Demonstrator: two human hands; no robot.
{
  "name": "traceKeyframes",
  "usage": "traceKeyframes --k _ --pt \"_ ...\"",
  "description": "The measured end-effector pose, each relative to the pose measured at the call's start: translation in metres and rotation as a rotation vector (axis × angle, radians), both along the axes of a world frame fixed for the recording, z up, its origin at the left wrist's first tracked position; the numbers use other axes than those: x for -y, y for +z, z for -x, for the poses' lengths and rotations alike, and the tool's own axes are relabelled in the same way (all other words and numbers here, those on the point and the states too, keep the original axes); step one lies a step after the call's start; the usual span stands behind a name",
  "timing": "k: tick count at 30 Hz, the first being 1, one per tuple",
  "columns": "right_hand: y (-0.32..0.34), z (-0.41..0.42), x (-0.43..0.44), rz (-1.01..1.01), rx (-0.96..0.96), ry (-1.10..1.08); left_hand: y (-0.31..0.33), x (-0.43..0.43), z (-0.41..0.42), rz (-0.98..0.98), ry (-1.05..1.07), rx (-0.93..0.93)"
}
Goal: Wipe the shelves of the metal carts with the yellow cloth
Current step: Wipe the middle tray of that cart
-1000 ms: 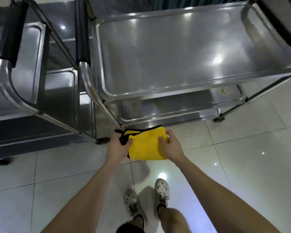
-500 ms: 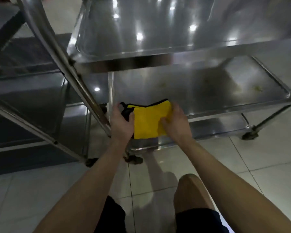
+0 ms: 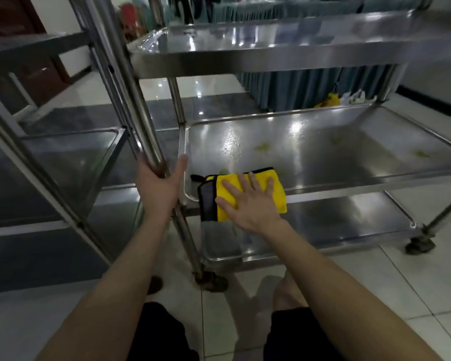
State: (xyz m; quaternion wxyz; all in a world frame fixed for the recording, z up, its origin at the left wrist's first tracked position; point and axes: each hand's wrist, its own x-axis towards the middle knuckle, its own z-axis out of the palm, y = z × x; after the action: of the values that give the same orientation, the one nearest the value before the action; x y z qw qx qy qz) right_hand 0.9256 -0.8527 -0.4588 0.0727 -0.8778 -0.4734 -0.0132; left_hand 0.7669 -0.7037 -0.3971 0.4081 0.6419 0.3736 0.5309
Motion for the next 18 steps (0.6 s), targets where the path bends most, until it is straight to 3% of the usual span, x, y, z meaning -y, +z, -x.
traceKeyframes --k 4,13,18 --pt "0.005 -0.014 -0.004 0.039 -0.067 0.006 0.004 -0.015 -0.014 0.13 -0.045 0.048" --pt "0.02 -0.135 0.031 0.167 -0.148 -0.182 -0.01 -0.028 -0.02 0.064 -0.019 0.096" --pt "0.02 -0.132 -0.033 0.17 -0.141 -0.198 -0.014 -0.029 -0.022 0.069 0.025 0.122"
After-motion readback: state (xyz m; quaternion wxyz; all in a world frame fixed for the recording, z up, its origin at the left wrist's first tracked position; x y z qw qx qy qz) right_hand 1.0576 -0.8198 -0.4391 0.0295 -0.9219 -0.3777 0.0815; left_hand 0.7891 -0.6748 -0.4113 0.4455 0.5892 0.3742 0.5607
